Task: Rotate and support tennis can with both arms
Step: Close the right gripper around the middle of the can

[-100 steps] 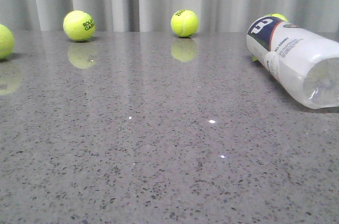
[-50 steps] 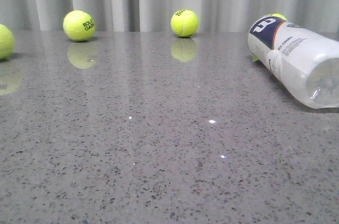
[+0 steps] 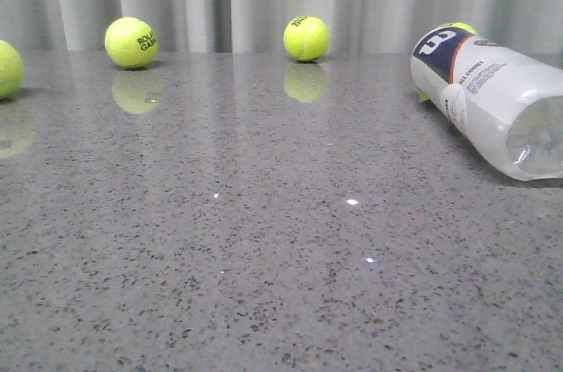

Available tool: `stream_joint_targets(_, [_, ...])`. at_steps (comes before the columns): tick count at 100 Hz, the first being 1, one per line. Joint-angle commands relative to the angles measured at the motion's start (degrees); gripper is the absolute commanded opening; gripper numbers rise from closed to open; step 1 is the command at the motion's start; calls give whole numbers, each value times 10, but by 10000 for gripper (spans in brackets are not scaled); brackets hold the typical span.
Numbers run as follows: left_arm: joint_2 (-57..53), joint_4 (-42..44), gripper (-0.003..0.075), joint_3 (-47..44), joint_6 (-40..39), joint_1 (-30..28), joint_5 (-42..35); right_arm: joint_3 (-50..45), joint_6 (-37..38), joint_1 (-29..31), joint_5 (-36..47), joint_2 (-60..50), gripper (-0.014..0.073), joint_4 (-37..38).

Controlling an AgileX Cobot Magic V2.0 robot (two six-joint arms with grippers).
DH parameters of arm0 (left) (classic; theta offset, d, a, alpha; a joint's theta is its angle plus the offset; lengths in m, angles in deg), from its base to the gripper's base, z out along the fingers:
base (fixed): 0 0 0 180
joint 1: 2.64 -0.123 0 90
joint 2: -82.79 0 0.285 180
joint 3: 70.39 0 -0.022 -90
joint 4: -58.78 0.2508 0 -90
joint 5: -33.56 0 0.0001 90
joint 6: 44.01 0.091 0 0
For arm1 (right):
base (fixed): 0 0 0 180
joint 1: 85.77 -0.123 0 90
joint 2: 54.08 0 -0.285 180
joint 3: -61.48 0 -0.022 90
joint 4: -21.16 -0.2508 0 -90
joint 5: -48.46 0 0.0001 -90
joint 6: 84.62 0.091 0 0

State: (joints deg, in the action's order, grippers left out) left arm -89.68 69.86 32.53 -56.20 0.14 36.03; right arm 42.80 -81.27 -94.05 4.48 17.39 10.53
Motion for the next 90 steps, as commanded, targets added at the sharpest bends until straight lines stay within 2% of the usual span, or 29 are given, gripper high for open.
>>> stream_joint_targets(1, [-22, -1, -21, -27, -2, -3, -47, 42, -7, -6, 44, 36, 645, -10])
stream_joint_targets(35, [-22, -1, -21, -27, -2, -3, -47, 103, -7, -27, 64, 193, 645, -10])
stream_joint_targets(66, [-22, -1, -21, -27, -2, -3, -47, 103, -7, -27, 60, 257, 631, -10])
stream_joint_targets(75, [-22, -1, -21, -27, -2, -3, -47, 103, -7, -27, 56, 254, 544, -10])
stream_joint_targets(90, [-22, -1, -21, -27, -2, -3, -47, 103, -9, -28, 54, 237, 272, -10])
